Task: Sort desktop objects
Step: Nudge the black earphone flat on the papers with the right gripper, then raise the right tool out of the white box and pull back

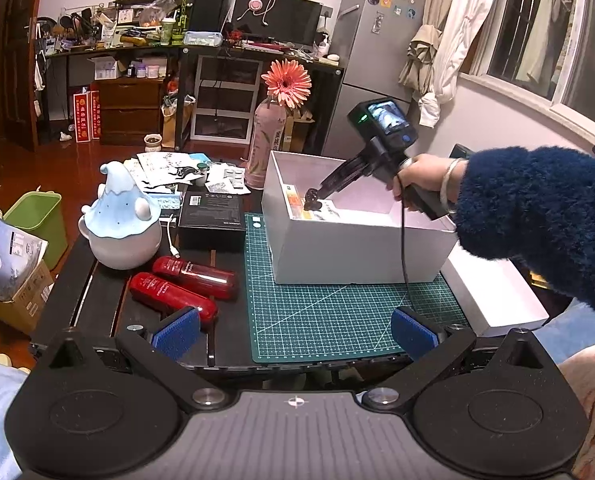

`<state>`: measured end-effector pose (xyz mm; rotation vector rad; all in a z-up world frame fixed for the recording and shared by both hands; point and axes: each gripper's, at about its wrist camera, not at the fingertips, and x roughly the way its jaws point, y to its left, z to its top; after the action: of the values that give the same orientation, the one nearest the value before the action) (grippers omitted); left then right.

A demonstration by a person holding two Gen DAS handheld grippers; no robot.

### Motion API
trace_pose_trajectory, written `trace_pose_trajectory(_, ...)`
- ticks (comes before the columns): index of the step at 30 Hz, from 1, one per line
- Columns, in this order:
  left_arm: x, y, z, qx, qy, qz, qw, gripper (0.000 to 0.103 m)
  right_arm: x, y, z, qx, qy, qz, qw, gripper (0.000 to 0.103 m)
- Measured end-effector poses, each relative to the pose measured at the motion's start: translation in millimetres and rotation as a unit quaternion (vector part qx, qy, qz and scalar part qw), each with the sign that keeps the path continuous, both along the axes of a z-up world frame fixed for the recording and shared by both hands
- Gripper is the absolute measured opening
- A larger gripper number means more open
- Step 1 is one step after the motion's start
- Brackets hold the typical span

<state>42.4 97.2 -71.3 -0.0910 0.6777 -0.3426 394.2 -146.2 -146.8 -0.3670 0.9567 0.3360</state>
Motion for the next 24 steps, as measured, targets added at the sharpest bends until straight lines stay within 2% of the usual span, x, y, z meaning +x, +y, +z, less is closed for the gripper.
trace_pose_trajectory(6, -4.4, -2.5, 3.1, 0.009, -0.007, 0.004, 0.9999, 0.103, -27.3, -26.7, 41.5, 0.044, -0.023, -0.038, 0.998, 0.036)
trace_pose_trajectory(14, -8.7, -9.0, 7.5, 0.028, -0.009, 0.003, 0.9996, 0.103, -75.0, -56.7, 85.2, 0.055, -0.037, -0.055, 0.996, 0.038)
trace_pose_trajectory(18, -11.8, -8.4, 8.9, 0.028, -0.010, 0.004, 0.9995, 0.103, -103.5, -65.3, 99.2, 0.067, -0.043, -0.054, 0.995, 0.039)
trace_pose_trajectory(20, -13.3, -8.1, 9.8, 0.030, -0.011, 0.008, 0.9995, 0.103, -120.2, -67.4, 103.0, 0.070, -0.052, -0.048, 0.995, 0.048)
trace_pose_trajectory(24, -16.2, -10.3, 11.4, 0.037, -0.016, 0.008, 0.9992, 0.103, -155.4, -70.4, 104.7, 0.062, -0.075, -0.035, 0.995, 0.050)
